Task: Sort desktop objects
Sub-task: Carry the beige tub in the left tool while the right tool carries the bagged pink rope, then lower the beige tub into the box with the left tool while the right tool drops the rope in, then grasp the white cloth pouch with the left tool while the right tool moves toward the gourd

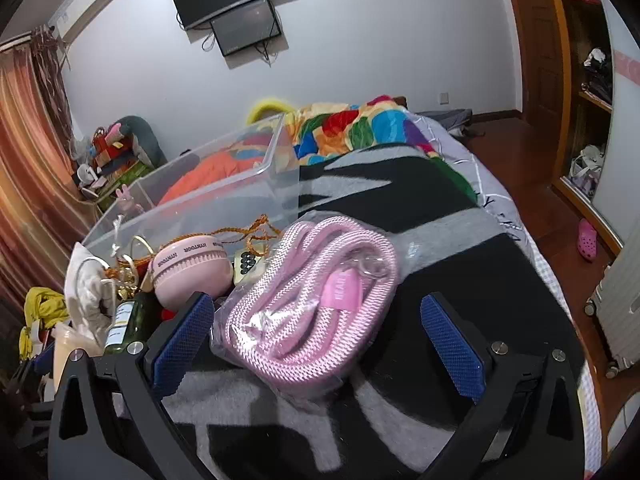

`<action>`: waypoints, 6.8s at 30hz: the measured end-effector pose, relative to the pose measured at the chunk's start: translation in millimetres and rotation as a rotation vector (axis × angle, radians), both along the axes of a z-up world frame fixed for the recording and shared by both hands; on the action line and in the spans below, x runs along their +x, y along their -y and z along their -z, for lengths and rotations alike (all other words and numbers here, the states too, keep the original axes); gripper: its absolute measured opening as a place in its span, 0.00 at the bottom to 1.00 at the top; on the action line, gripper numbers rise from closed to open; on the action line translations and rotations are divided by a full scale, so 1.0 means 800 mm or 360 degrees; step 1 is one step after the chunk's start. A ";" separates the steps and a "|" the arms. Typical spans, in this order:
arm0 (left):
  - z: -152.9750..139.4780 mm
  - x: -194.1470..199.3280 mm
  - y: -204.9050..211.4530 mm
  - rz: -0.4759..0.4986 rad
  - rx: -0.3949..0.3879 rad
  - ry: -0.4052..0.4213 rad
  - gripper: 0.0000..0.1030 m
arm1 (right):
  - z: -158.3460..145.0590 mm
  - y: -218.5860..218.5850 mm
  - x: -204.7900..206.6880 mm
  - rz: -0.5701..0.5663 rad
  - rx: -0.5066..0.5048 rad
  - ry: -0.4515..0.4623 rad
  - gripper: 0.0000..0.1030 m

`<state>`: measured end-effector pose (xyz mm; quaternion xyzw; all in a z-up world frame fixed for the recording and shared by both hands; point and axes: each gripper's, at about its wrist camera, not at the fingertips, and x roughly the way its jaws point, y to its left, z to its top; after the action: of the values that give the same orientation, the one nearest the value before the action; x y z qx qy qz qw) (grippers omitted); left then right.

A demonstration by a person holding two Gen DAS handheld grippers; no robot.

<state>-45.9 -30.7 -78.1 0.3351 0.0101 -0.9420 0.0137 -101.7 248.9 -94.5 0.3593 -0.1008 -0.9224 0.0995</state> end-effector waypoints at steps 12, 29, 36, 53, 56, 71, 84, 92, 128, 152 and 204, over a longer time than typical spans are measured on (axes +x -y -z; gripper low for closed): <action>0.022 -0.012 0.034 -0.0138 0.0260 0.0019 1.00 | 0.022 0.011 -0.015 0.0025 0.0053 0.0105 1.00; 0.003 0.015 0.033 0.0050 0.0311 -0.0033 0.68 | 0.021 0.005 0.006 -0.0082 0.0087 0.0041 0.61; -0.010 0.041 0.044 0.0086 0.0337 -0.0093 0.68 | 0.016 -0.005 0.024 -0.0154 0.0057 -0.0012 0.54; -0.038 0.062 0.062 -0.0061 0.0381 -0.0211 0.67 | -0.025 -0.034 0.034 -0.0180 -0.0170 -0.0174 0.45; -0.042 0.061 0.065 -0.0087 0.0395 -0.0224 0.67 | -0.034 -0.035 0.038 -0.0198 -0.0204 -0.0215 0.45; -0.094 0.034 0.059 -0.0080 0.0330 -0.0351 0.67 | -0.084 -0.015 0.040 -0.0307 -0.0238 -0.0392 0.45; -0.145 -0.059 0.073 -0.0073 0.0267 -0.0323 0.67 | -0.107 0.014 -0.011 -0.0373 -0.0213 -0.0439 0.45; -0.136 -0.117 0.077 -0.0035 0.0315 -0.0220 0.67 | -0.103 0.040 -0.054 -0.0432 -0.0171 -0.0400 0.45; -0.052 -0.196 0.028 0.0093 0.0119 0.0044 0.69 | -0.040 0.119 -0.107 -0.0481 0.0197 -0.0330 0.51; -0.114 -0.092 0.020 0.0096 0.0086 -0.0226 0.75 | -0.100 0.043 -0.029 -0.0194 0.0001 -0.0478 0.77; -0.017 -0.083 0.003 0.0194 0.0025 0.0139 0.98 | -0.001 0.024 -0.035 -0.0223 0.0178 -0.0091 0.72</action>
<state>-111.9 -33.1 -64.3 0.3760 -0.0035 -0.9255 -0.0460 -129.3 229.3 -93.7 0.3439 -0.0210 -0.9273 0.1464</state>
